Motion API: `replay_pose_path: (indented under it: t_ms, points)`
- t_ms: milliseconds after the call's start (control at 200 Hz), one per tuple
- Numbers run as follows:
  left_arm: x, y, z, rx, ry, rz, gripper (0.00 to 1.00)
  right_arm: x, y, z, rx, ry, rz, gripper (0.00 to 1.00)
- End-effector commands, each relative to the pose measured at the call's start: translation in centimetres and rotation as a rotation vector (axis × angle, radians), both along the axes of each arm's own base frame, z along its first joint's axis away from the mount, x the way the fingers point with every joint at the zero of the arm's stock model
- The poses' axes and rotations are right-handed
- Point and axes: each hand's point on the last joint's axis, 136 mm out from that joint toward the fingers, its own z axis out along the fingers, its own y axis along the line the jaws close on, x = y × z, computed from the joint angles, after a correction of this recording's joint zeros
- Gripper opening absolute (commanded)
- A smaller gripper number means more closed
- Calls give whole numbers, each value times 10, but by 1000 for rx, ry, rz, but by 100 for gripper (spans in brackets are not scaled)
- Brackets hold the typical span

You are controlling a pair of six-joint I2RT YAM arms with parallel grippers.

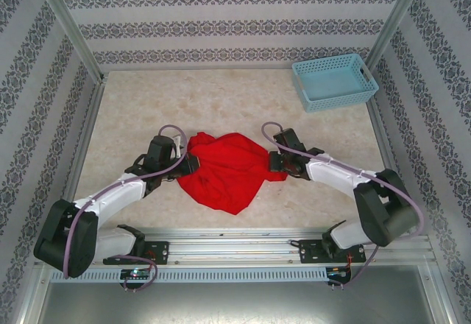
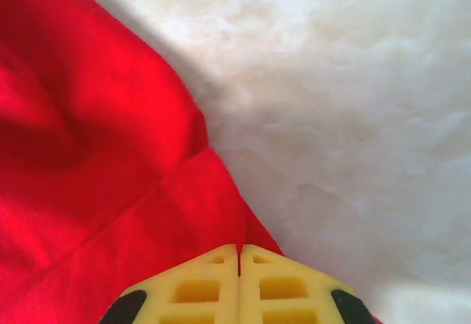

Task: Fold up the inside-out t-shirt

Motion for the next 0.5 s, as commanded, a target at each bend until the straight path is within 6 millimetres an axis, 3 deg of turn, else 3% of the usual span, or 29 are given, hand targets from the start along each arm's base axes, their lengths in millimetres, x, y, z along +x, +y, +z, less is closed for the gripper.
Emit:
replay_pose_path:
  t_ms: [0,100,195,370,495]
  points:
    - [4,20,12,104,-38,42,0,1,-39,46,-54,-153,-106,0]
    - [6,37,14,136,-41,87,0,-9,-67,94,74,-317,-192,0]
    - [10,45,13,120,-30,119,0,-18,-78,118,221,-381,-227,0]
    - [19,35,15,59,-21,78,0,-22,-78,110,329,-355,-239,0]
    - [20,27,28,27,-32,41,0,-19,-75,111,337,-355,-227,0]
